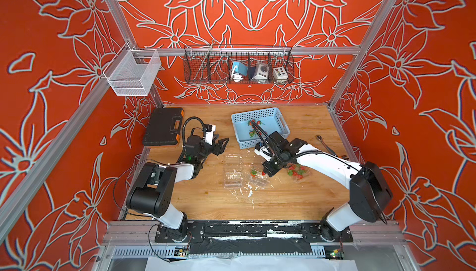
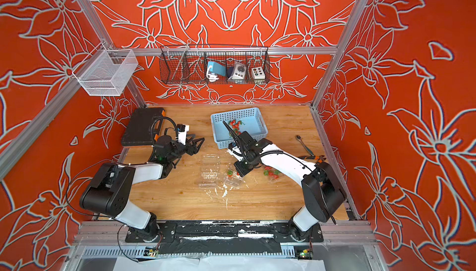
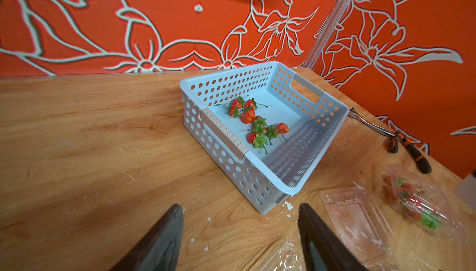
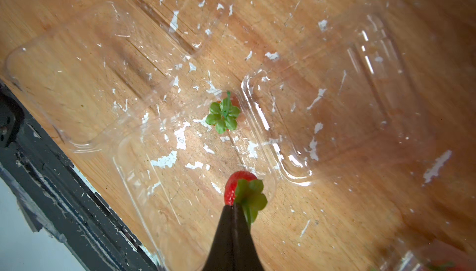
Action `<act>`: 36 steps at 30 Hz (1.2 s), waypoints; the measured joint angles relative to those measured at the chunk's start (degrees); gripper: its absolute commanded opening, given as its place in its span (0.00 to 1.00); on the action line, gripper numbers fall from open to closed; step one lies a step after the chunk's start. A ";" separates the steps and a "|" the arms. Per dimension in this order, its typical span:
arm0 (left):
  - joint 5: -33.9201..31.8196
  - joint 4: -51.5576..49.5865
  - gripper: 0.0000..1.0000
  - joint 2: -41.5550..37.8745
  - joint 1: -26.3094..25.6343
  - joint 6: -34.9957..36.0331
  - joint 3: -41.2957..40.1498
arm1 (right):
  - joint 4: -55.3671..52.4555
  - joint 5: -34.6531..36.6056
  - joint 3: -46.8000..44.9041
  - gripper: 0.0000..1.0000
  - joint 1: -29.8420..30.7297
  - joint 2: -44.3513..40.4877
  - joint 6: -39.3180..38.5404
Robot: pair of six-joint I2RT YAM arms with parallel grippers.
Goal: Pack strawberries into containers
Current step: Place the strawberry in the packing box, then pick up the strawberry from the basket.
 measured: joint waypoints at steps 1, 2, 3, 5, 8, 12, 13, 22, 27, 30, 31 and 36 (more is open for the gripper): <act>0.00 0.02 0.70 0.00 0.00 0.00 0.00 | 0.17 0.02 0.00 0.15 0.39 0.39 0.24; -0.02 0.02 0.70 0.00 0.00 0.00 0.00 | 0.26 0.04 0.00 0.18 0.66 0.68 0.28; -0.02 0.02 0.70 0.00 0.00 0.00 0.00 | 0.39 0.07 0.00 0.20 0.92 0.98 0.37; -0.02 0.02 0.70 0.00 0.00 0.00 0.00 | 0.72 0.09 0.00 0.23 1.18 1.33 0.37; -0.02 0.02 0.70 0.00 0.00 0.00 0.00 | 0.57 0.31 0.28 0.30 1.40 1.62 0.37; -0.02 0.00 0.70 0.00 0.00 0.00 0.00 | -1.16 1.75 4.04 0.34 1.40 2.34 -0.26; -0.02 0.02 0.70 0.00 0.00 0.00 0.00 | -1.49 2.80 5.53 0.35 1.38 2.60 -0.52; 0.02 0.02 0.70 0.00 0.00 0.00 0.00 | -3.28 10.19 24.83 0.41 -6.51 11.04 -2.54; 0.09 0.00 0.70 0.00 -0.02 0.02 0.00 | -3.98 11.63 37.03 0.43 -13.05 22.23 -4.50; 0.26 -0.02 0.70 0.00 -0.02 0.02 0.00 | -6.03 12.26 44.39 0.46 -15.72 29.92 -5.88; 0.31 -0.02 0.70 0.00 -0.02 0.02 0.00 | -7.30 12.55 47.23 0.47 -16.46 32.65 -6.36; 0.42 -0.07 0.70 0.00 -0.02 0.04 0.00 | -12.79 13.20 59.60 0.49 -17.55 43.65 -8.70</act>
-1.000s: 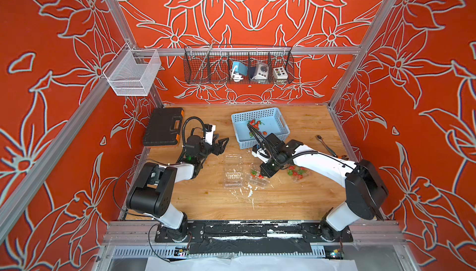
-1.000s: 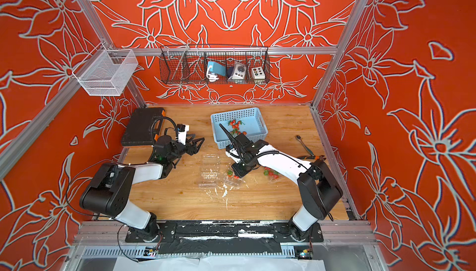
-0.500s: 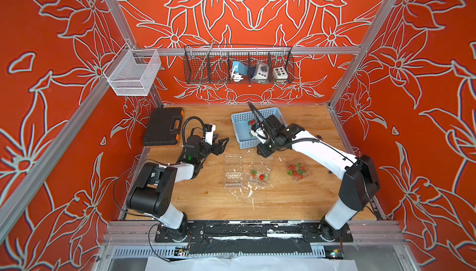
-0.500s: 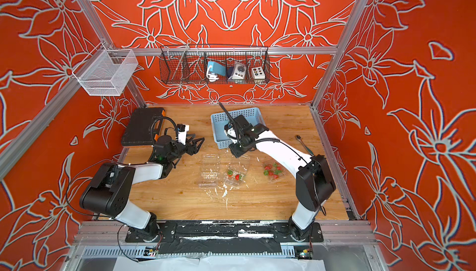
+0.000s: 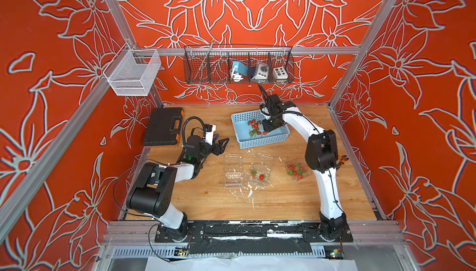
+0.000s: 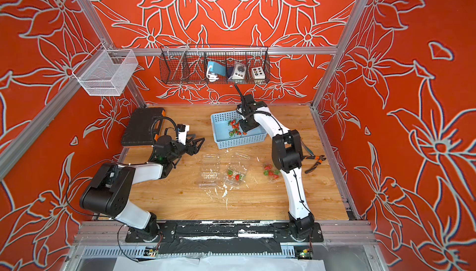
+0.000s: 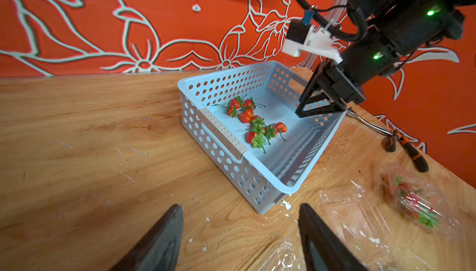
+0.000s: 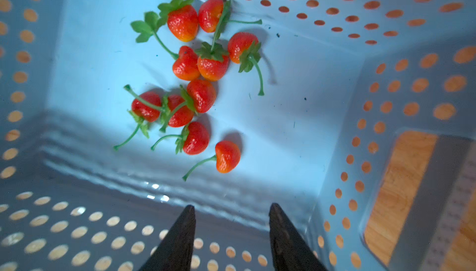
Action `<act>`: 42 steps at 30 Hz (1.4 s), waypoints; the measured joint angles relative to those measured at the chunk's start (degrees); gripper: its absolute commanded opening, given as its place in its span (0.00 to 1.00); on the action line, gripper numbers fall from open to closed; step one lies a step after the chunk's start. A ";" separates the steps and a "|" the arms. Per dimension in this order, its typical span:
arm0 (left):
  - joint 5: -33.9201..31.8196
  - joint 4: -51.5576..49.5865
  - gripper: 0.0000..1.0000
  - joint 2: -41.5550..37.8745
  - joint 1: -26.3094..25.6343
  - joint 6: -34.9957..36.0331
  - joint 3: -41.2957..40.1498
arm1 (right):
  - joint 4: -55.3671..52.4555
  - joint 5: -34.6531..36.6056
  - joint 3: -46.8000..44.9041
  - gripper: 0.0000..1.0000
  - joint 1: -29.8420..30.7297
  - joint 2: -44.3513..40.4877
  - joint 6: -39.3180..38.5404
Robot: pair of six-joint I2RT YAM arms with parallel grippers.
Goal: Pack strawberries into containers
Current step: Pick up the strawberry from the basket.
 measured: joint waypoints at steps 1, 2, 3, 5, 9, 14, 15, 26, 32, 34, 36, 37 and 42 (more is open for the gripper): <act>0.00 -0.02 0.70 0.00 0.00 0.00 0.00 | -1.09 -0.02 2.05 0.49 0.04 1.62 -0.31; 0.00 -0.09 0.70 0.00 0.00 0.02 0.00 | -2.16 -0.04 4.11 0.49 0.07 3.06 -0.52; 0.00 -0.13 0.70 0.00 0.00 0.02 0.00 | -3.17 -0.04 6.27 0.49 0.07 4.48 -0.72; 0.00 -0.17 0.70 0.00 0.00 0.02 0.00 | -4.72 -0.07 9.49 0.49 0.13 6.54 -1.01; 0.02 -0.17 0.70 0.00 0.00 0.02 0.00 | -6.80 -0.04 13.55 0.49 0.15 9.14 -1.42; 0.02 -0.17 0.70 0.00 0.00 0.02 0.00 | -7.80 -0.02 14.32 0.48 0.15 10.91 -1.60; 0.00 -0.17 0.70 0.00 0.00 0.02 0.00 | -7.85 -0.02 14.32 0.48 0.15 11.26 -1.57; 0.00 -0.26 0.70 0.00 -0.02 0.09 0.26 | -7.87 -0.02 14.32 0.34 0.09 12.83 -1.25; 0.00 -0.26 0.70 0.00 -0.02 0.20 0.79 | -7.56 -0.04 14.88 0.25 -0.11 13.53 -1.09; 0.00 -0.33 0.70 0.00 -0.02 0.20 0.79 | -7.50 -0.04 15.08 0.22 -0.15 13.53 -1.01; 0.00 -0.33 0.70 0.00 -0.02 0.20 0.79 | -7.48 -0.04 15.15 0.20 -0.17 13.53 -0.87; 0.00 -0.35 0.70 0.00 -0.02 0.22 0.79 | -7.48 -0.04 15.15 0.19 -0.17 13.53 -0.85; 0.00 -0.35 0.70 0.00 -0.02 0.20 0.79 | -7.48 -0.02 15.15 0.16 -0.26 13.53 -0.74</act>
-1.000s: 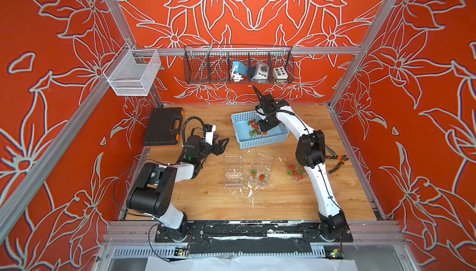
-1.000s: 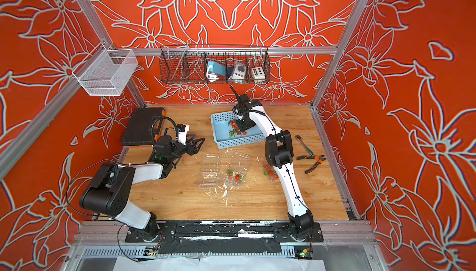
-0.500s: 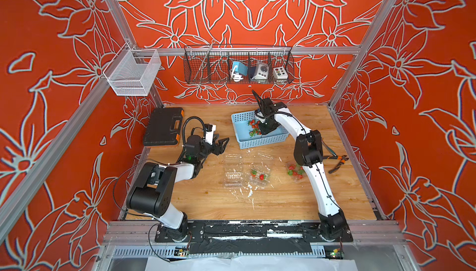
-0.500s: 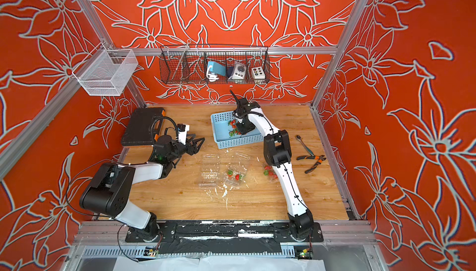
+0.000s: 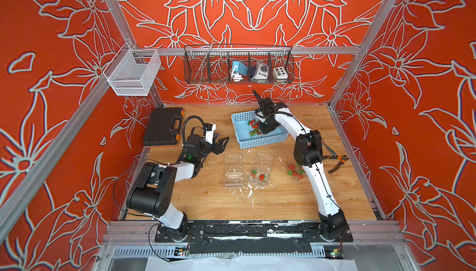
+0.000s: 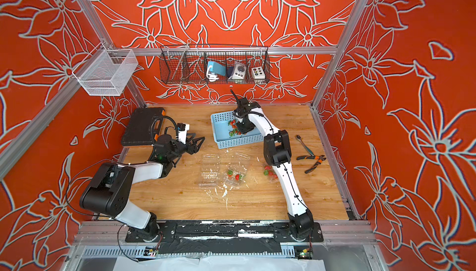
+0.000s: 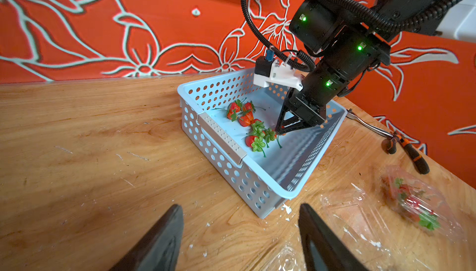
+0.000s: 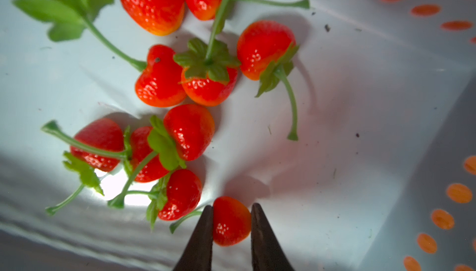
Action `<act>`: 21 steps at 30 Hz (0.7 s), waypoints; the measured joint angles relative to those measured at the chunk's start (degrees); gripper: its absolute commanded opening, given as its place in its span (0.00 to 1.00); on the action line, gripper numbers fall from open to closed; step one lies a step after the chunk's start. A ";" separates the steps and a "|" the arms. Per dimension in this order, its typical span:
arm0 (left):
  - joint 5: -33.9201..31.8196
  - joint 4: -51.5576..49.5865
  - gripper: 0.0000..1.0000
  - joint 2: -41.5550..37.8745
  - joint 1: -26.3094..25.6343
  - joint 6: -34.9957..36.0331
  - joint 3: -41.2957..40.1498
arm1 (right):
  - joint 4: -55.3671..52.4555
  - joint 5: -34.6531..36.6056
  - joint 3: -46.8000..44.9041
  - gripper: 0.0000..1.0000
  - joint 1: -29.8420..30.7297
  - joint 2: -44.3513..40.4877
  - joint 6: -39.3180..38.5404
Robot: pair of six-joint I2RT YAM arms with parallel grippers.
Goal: Pack strawberries into containers
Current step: Pick up the strawberry from the basket.
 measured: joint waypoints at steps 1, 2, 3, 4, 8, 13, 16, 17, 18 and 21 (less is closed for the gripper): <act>0.00 0.00 0.70 0.00 0.00 0.00 0.00 | 0.00 0.02 0.00 0.16 0.00 -0.02 0.00; 0.00 0.00 0.70 0.00 0.00 0.00 0.00 | 0.00 0.07 0.00 0.16 0.00 -0.07 0.00; 0.00 0.00 0.70 0.00 0.00 0.00 0.00 | 0.00 0.17 -0.02 0.16 0.00 -0.22 0.00; 0.02 0.00 0.70 0.00 0.00 0.00 0.00 | 0.04 0.28 -0.28 0.16 0.00 -0.46 0.00; 0.00 0.02 0.70 0.00 0.00 0.00 0.00 | 0.42 0.44 -3.19 0.16 0.00 -3.32 0.00; 0.02 0.02 0.70 0.00 0.00 0.00 0.00 | 2.99 0.26 -11.39 0.16 0.00 -11.50 0.33; 0.02 0.02 0.70 0.00 0.00 0.00 0.00 | 5.25 -0.15 -15.85 0.16 0.07 -16.96 0.52; 0.00 0.02 0.70 0.00 0.00 0.00 0.00 | 6.14 -0.20 -17.88 0.16 0.33 -19.12 0.61; 0.00 0.02 0.70 0.00 0.00 0.00 0.00 | 6.97 -0.26 -20.11 0.16 0.52 -21.40 0.68; 0.00 0.02 0.70 0.00 0.00 0.00 0.00 | 9.90 -0.37 -27.96 0.16 1.51 -28.33 0.96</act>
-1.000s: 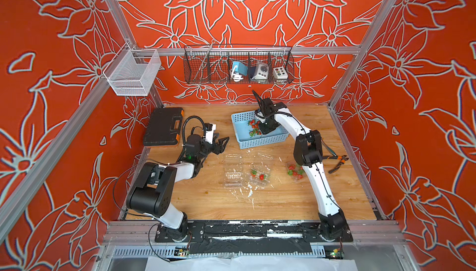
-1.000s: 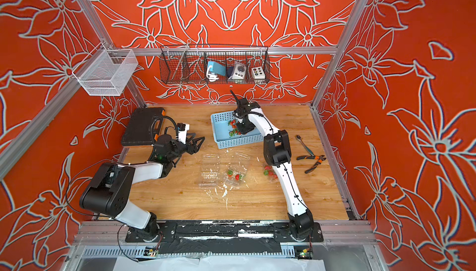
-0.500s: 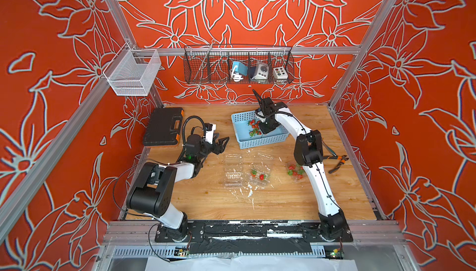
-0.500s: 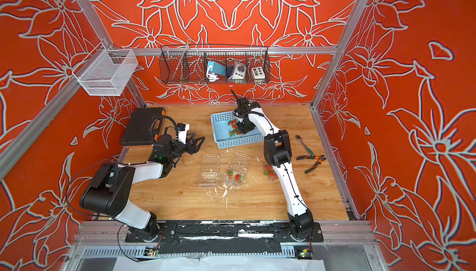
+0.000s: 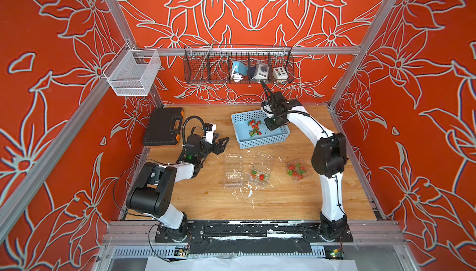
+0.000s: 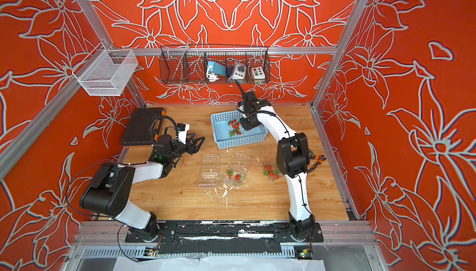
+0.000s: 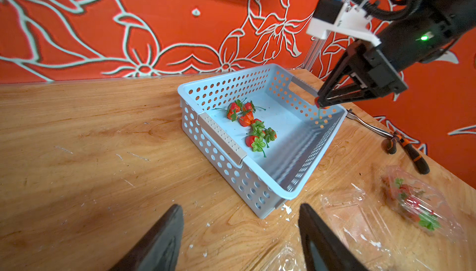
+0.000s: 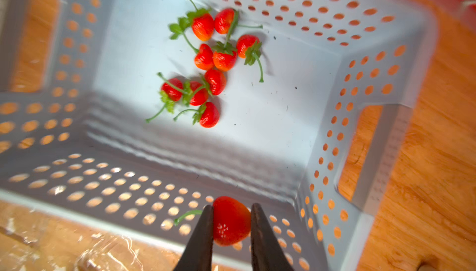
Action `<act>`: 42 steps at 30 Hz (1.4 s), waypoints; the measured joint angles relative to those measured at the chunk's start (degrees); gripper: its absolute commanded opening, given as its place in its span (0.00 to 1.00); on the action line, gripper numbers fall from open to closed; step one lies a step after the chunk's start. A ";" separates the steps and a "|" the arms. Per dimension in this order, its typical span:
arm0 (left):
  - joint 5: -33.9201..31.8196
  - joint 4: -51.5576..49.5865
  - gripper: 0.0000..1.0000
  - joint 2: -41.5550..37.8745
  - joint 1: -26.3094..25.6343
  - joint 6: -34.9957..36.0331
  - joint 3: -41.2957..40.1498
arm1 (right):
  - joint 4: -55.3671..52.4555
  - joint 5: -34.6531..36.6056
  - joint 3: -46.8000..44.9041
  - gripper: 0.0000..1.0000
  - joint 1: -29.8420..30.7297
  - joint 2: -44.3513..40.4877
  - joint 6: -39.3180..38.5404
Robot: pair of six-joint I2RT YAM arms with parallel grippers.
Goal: Pack strawberries into containers
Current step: Pick up the strawberry from the basket, then place the strawberry in the packing box.
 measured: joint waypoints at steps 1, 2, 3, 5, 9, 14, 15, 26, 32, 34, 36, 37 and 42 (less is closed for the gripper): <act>0.02 0.02 0.70 0.00 0.00 0.00 0.00 | 1.03 -0.13 -2.89 0.17 0.61 -2.32 0.17; 0.02 0.02 0.70 0.00 0.00 0.00 0.00 | 2.25 -0.17 -6.27 0.16 1.57 -4.98 0.50; 0.00 0.04 0.70 0.00 0.00 -0.02 0.00 | 3.32 -0.33 -9.62 0.17 2.73 -7.54 0.85; 0.02 0.07 0.70 0.00 0.00 0.00 0.00 | 5.31 -0.63 -15.96 0.17 5.33 -12.11 1.53; 0.02 0.13 0.70 0.00 -0.02 -0.02 0.00 | 7.56 -1.42 -26.38 0.17 10.56 -18.93 2.84; 0.02 0.13 0.70 0.00 -0.07 -0.02 0.00 | 9.68 -3.58 -36.92 0.18 12.61 -24.26 5.20; 0.02 0.13 0.70 0.00 -0.07 -0.02 0.00 | 10.12 -4.20 -38.84 0.19 12.96 -24.87 5.75; 0.02 0.13 0.70 0.00 -0.09 -0.02 0.00 | 14.78 -7.69 -45.33 0.26 19.41 -22.99 9.18; 0.02 0.13 0.70 0.00 -0.09 -0.02 0.00 | 14.64 -7.80 -44.76 0.35 20.94 -21.00 9.38; 0.02 0.15 0.70 0.00 -0.09 -0.02 0.00 | 14.49 -7.65 -44.65 0.39 21.07 -20.92 9.46; 0.02 0.15 0.70 0.00 -0.09 -0.02 0.00 | 14.45 -7.54 -44.65 0.40 21.18 -20.92 9.53; 0.02 0.15 0.70 0.00 -0.09 -0.02 0.00 | 14.45 -7.34 -44.63 0.40 21.24 -20.92 9.62; 0.02 0.15 0.70 0.00 -0.09 -0.02 0.00 | 13.40 -5.31 -43.23 0.40 21.27 -20.92 9.68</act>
